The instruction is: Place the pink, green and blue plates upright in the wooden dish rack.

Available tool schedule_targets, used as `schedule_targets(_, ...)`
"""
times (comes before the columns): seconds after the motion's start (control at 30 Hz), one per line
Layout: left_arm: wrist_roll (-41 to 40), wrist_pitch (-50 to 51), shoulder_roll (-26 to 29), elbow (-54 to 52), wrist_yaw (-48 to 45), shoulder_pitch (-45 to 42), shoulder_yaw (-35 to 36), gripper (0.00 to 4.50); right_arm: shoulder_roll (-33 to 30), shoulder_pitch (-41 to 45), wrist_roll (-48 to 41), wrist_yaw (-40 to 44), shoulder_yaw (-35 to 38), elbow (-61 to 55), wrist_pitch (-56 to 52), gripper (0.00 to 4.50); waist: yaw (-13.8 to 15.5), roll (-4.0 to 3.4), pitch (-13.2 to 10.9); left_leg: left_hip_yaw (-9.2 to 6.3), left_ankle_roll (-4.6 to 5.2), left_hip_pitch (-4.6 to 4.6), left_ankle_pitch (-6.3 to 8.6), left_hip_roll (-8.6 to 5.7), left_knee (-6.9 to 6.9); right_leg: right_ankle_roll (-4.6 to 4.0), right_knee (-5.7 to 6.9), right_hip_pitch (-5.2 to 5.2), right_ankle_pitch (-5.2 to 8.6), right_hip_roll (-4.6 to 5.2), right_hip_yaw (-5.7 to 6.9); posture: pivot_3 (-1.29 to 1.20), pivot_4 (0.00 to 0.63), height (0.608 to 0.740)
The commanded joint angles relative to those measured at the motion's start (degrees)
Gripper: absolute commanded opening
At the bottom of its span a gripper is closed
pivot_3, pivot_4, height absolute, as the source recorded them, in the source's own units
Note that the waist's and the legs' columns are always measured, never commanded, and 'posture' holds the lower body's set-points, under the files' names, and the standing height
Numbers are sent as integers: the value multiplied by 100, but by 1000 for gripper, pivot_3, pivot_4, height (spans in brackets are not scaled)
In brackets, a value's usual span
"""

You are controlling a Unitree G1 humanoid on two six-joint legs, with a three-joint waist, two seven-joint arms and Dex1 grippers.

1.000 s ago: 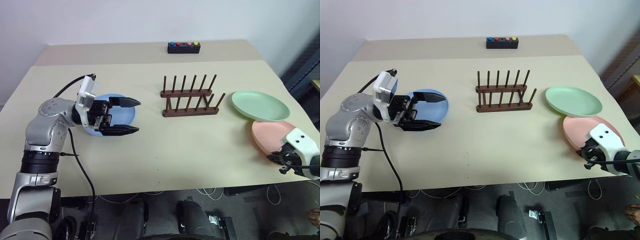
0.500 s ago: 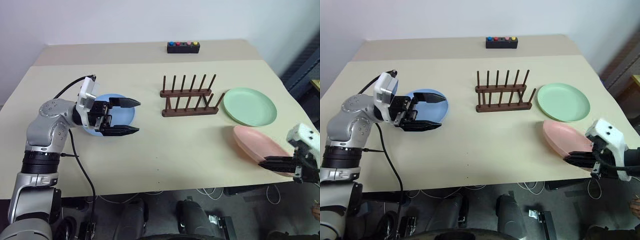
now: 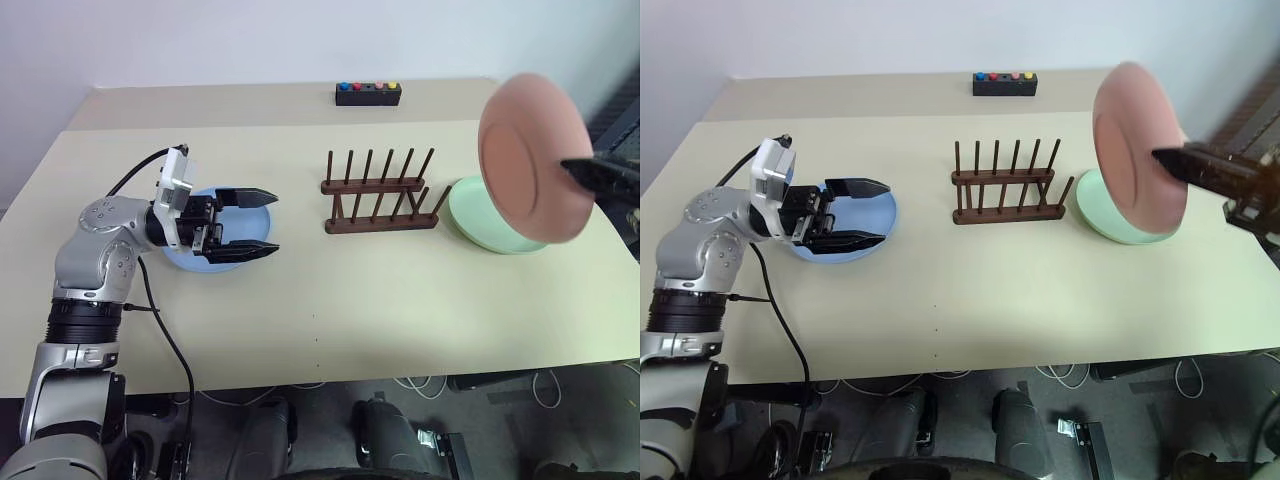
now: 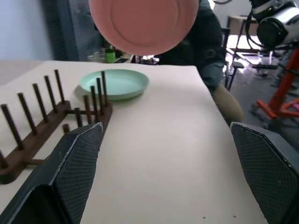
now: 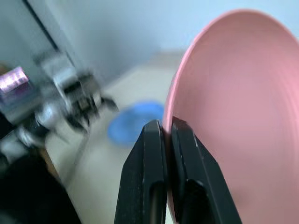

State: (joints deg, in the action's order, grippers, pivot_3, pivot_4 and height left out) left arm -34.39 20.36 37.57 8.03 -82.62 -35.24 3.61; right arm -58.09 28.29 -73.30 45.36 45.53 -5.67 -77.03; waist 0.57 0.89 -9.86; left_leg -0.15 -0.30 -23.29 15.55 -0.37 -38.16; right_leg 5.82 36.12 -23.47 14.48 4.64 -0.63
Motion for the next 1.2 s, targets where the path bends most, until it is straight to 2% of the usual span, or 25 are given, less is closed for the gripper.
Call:
schedule_targets(0.03, -25, -138, -38, -22, 117, -159, 165, 4500, 205, 591, -452, -670, 83, 354, 334, 88, -1, -2, -1, 0, 0, -1, 0, 0, 0, 12, 0, -1, -7, 0, 0, 0, 150, 740)
schedule_targets(0.13, -21, -177, -100, 36, 259, -211, 207, 4500, 537, 995, -253, -914, -250, 670, 744, 88, -8, -2, -1, 3, 0, -3, 0, -1, 0, 14, -1, -2, -8, 0, 2, 0, 150, 740)
schedule_targets(0.27, -49, -171, -87, -34, 280, -188, 191, 4500, 839, 1421, 30, -819, -738, 1232, 1138, 88, -45, -3, -1, 4, 0, -3, 0, -1, -1, 15, 0, -2, -9, -4, 2, 0, 150, 740)
schedule_targets(0.5, -116, -79, 11, -269, 378, -9, 289, 4500, 1068, 2022, 591, -226, -1387, 2390, 1601, 88, -85, -7, -4, 5, 1, -5, 0, -1, 0, 19, 3, -5, -11, -7, 5, 0, 150, 740)
schedule_targets(0.73, -178, 41, 63, -523, 477, 181, 352, 4500, 1150, 2360, 945, 301, -1583, 3257, 1755, 88, -127, -11, -7, 5, 3, -6, 1, -1, 1, 20, 4, -6, -11, -7, 6, 0, 150, 740)
schedule_targets(1.2, -251, 124, 133, -692, 534, 293, 331, 4500, 1512, 2699, 1594, 811, -1876, 3838, 1915, 88, -131, -17, -10, 6, 3, -7, 1, -1, 2, 21, 4, -8, -11, -9, 6, 0, 150, 740)
